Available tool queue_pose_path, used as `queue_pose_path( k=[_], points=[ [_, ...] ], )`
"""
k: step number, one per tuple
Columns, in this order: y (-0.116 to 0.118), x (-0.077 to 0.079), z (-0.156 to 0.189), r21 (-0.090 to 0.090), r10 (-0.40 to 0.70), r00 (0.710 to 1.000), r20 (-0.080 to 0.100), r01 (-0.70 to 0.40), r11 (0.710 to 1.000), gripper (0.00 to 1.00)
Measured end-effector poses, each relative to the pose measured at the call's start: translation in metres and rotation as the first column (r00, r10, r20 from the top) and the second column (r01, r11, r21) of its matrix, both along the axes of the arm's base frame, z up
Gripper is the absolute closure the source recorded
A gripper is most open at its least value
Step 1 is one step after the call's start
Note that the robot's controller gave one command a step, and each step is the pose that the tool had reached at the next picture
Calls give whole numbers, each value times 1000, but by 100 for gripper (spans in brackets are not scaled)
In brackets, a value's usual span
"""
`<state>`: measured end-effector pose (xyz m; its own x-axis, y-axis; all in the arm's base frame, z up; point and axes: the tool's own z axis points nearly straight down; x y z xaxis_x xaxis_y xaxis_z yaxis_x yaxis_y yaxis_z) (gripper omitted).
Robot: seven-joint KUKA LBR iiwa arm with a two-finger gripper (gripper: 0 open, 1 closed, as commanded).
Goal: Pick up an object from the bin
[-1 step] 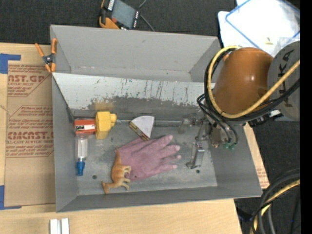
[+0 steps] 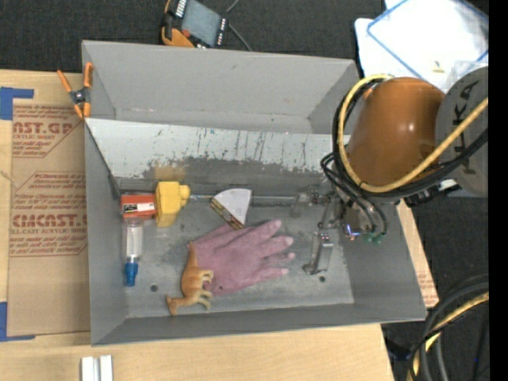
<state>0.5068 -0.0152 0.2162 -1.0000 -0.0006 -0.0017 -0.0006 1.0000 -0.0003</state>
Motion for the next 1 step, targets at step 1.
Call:
queue_pose_path(
  k=[1],
  points=[
    [4, 10, -73, 2, -131, 991, 3, 131, 991, 0]
  ],
)
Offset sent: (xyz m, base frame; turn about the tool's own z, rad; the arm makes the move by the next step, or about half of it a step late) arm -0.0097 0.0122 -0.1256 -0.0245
